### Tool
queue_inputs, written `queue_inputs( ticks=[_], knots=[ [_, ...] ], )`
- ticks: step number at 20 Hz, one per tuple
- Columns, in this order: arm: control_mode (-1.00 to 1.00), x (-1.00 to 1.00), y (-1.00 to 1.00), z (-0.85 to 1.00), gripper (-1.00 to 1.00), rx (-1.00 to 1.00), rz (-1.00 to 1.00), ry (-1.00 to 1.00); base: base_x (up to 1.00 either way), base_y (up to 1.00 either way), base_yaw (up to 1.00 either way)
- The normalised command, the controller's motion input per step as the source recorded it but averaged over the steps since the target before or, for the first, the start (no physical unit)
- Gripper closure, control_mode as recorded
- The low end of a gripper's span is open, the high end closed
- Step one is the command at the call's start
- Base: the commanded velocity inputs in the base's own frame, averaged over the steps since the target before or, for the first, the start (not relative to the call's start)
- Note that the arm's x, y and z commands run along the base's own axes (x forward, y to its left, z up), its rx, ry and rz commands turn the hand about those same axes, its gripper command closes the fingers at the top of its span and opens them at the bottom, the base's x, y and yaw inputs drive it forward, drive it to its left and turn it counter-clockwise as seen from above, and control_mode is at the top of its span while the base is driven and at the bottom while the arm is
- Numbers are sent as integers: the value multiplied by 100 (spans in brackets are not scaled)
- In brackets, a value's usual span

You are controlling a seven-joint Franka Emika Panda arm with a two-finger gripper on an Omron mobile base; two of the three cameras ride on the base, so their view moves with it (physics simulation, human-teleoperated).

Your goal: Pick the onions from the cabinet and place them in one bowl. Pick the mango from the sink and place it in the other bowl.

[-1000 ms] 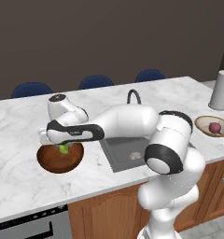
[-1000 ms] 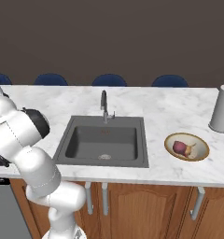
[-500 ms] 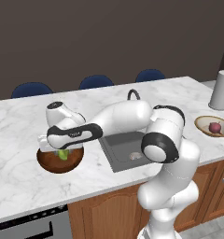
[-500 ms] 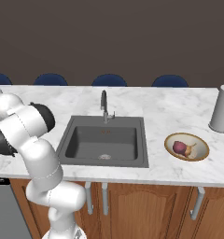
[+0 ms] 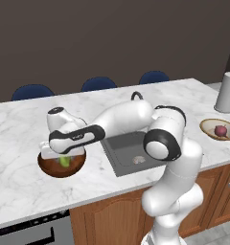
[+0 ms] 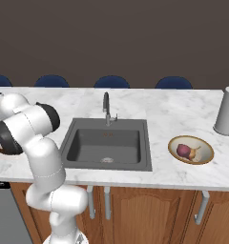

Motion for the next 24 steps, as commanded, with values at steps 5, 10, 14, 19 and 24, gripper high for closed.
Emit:
queue_inputs(
  ticks=[5, 10, 14, 19, 24],
  knots=[
    [-100, 0, 0, 0, -100, 0, 0, 2, 0, 0, 0],
    [-100, 0, 0, 0, -100, 0, 0, 0, 0, 0, 0],
    [-100, 0, 0, 1, -100, 0, 0, 1, 0, 0, 0],
    [-100, 2, 0, 29, -100, -1, 0, 10, 0, 0, 0],
    [-100, -12, -9, 70, -100, -5, 2, 6, 0, 0, 0]
  ],
)
